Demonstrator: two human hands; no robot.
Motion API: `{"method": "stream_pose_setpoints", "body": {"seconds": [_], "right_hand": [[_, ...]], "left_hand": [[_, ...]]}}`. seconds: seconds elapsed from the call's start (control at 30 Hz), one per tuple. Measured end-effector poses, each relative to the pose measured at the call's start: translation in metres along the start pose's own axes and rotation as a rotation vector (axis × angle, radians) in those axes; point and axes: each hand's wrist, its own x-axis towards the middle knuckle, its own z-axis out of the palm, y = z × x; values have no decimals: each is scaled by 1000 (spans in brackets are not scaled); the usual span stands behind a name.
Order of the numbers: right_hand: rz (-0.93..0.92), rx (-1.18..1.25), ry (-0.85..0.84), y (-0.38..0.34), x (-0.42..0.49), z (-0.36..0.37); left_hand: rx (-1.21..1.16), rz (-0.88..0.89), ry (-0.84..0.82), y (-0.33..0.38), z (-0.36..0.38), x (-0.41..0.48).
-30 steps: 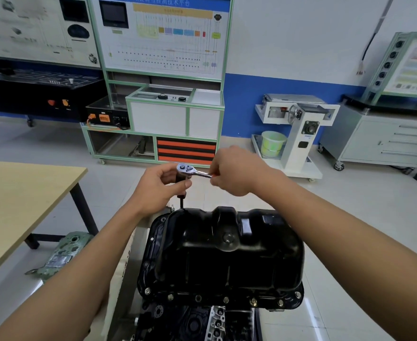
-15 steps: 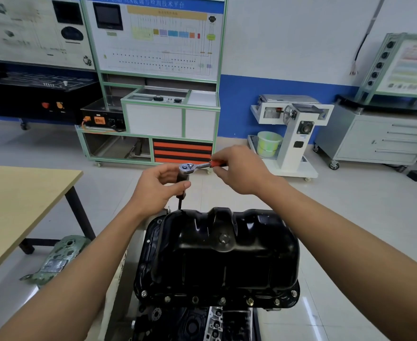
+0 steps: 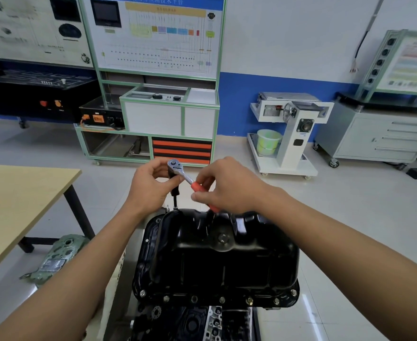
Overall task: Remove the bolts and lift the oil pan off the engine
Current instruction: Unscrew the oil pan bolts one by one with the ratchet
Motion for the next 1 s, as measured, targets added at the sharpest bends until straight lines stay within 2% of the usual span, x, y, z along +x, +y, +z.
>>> {"method": "stream_pose_setpoints", "body": {"seconds": [0.07, 0.2, 0.33, 0.63, 0.8, 1.0], "right_hand": [[-1, -25, 1, 5, 4, -6], [7, -265, 43, 17, 22, -10], [40, -376, 79, 25, 43, -3], [-111, -307, 153, 38, 59, 9], [-90, -327, 189, 44, 39, 8], [14, -248, 120, 22, 12, -1]], "left_hand": [[-39, -2, -26, 0, -2, 0], [-142, -54, -49, -1, -1, -2], [-183, -95, -118, -4, 0, -5], [-205, -116, -253, 0, -3, -5], [-169, -87, -158, 1, -2, -7], [-121, -65, -53, 0, 4, -7]]}}
